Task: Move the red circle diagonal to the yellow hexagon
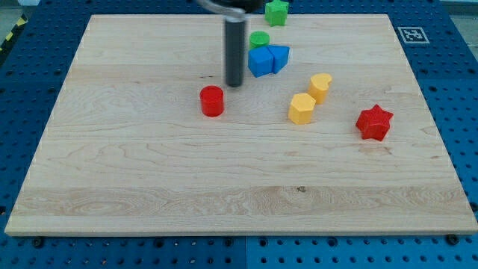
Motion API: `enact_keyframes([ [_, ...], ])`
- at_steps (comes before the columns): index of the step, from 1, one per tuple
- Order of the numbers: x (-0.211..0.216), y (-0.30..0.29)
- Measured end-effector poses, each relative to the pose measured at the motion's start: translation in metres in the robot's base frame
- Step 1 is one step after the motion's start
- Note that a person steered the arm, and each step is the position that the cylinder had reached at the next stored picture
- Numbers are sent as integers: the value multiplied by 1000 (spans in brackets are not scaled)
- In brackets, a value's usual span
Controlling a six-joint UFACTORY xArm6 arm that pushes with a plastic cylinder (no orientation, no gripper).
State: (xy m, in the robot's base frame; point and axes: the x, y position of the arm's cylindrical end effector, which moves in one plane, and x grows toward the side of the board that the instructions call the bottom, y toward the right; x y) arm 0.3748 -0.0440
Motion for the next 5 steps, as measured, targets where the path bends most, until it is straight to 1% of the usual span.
enact_keyframes([
  [1, 22, -42],
  [2, 60, 7],
  [3, 70, 104],
  [4, 70, 137],
  [5, 85, 130],
])
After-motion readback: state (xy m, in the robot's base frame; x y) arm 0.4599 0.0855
